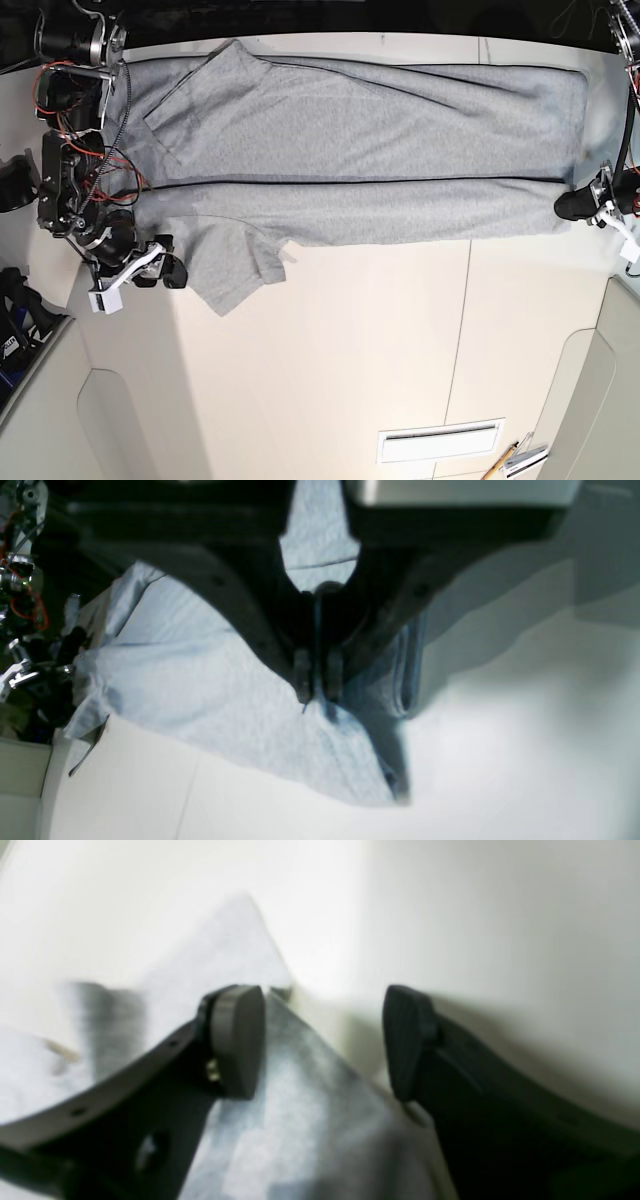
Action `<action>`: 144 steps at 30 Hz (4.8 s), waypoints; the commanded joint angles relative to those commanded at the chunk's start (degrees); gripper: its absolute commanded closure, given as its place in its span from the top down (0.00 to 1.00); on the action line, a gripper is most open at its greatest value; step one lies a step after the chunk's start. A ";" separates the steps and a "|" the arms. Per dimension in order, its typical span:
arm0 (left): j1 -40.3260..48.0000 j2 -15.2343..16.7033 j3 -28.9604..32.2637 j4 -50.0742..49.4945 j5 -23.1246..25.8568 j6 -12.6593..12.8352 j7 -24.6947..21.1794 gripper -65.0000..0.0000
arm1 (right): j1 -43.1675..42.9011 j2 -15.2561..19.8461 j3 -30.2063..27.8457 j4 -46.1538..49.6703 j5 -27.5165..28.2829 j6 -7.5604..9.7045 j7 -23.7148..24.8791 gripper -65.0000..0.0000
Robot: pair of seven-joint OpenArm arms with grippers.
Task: Fold the T-shirt properly
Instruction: 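Fold the hem-side edge over the body with both grippers, then release, then grasp the strip's end with the left gripper and fold it toward the right gripper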
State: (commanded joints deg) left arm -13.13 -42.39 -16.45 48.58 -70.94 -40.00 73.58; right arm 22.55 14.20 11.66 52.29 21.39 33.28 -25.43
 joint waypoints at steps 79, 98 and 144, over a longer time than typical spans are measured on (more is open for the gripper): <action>20.96 -8.66 -16.26 13.25 -14.06 0.00 6.42 0.69 | -45.72 -0.90 12.81 57.90 18.82 -0.07 -19.76 0.51; 29.64 3.72 -16.17 13.25 -9.75 0.00 2.32 0.69 | -43.10 -0.90 12.81 46.51 18.05 0.00 -17.46 0.26; 33.75 8.68 -18.80 60.72 5.27 0.00 -0.09 0.00 | -40.17 -0.92 12.85 46.82 27.02 1.03 -23.04 0.00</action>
State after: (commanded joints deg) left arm 20.62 -33.71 -35.24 109.30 -65.67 -40.00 73.49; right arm -17.63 13.28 24.51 99.11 48.40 34.30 -48.47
